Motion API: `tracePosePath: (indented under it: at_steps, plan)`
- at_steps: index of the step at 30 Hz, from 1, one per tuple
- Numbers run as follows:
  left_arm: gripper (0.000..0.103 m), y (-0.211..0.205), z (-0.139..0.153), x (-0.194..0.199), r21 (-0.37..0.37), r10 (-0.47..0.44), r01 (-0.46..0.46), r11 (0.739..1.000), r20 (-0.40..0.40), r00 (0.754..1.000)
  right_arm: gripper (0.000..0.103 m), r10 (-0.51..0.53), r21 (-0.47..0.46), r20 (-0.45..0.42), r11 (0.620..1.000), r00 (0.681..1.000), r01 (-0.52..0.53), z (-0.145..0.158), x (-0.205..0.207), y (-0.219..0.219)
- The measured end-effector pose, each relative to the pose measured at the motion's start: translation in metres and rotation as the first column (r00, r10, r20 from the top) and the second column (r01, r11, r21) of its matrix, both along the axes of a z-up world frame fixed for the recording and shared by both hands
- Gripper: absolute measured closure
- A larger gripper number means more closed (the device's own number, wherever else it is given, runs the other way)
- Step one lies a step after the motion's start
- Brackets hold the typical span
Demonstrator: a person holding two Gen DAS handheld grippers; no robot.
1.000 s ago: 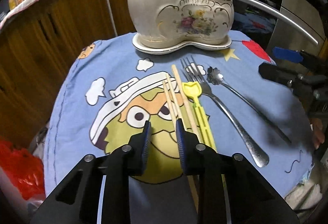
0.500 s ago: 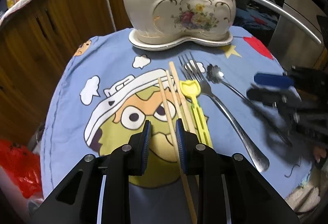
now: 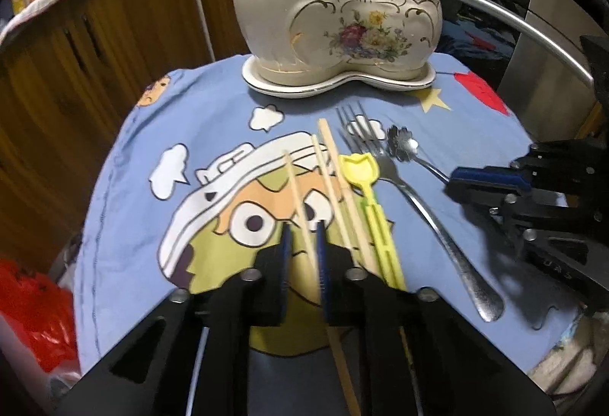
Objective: Organize utensils
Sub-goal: 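Grasp a chopstick with the left tool while the right tool grasps a silver flower spoon, then carry the chopstick and silver spoon up over the ceramic holder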
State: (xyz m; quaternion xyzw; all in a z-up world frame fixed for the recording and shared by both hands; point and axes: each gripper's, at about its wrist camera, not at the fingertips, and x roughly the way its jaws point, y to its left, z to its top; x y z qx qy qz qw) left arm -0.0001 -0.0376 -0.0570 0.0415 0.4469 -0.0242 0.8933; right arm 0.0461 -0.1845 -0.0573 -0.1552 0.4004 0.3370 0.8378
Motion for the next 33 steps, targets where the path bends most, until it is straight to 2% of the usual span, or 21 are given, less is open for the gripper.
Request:
tracePosePath:
  at_steps: [4,10,15,18,23,29,33]
  plan:
    - [0.098,0.007,0.0,-0.002,-0.026,0.001,0.0,1.0,0.019,1.0,0.1,-0.001,0.063,-0.02,0.998,1.0,0.002,0.006,0.001,-0.007]
    - [0.098,0.014,0.007,-0.01,-0.038,-0.004,0.007,0.999,0.071,0.997,0.1,-0.008,0.187,0.01,0.982,1.0,0.006,0.027,-0.001,-0.024]
    - [0.098,0.024,0.032,-0.025,-0.097,-0.013,0.033,0.995,0.201,0.98,0.1,-0.04,0.311,0.072,0.95,0.997,0.016,0.05,-0.005,-0.041]
    - [0.098,0.027,0.051,-0.033,-0.136,-0.02,0.062,0.989,0.287,0.958,0.1,-0.067,0.395,0.106,0.919,0.992,0.02,0.063,-0.007,-0.052]
    - [0.098,0.025,0.086,-0.031,-0.144,-0.025,0.1,0.985,0.451,0.892,0.1,-0.143,0.491,0.167,0.87,0.976,0.044,0.089,-0.002,-0.066]
    - [0.098,0.03,0.127,-0.003,-0.189,0.001,0.129,0.974,0.568,0.823,0.1,-0.211,0.57,0.252,0.821,0.945,0.031,0.129,0.022,-0.066]
    - [0.098,0.044,0.155,0.007,-0.227,0.079,0.104,0.968,0.674,0.735,0.1,-0.241,0.611,0.277,0.791,0.93,0.023,0.144,0.043,-0.063]
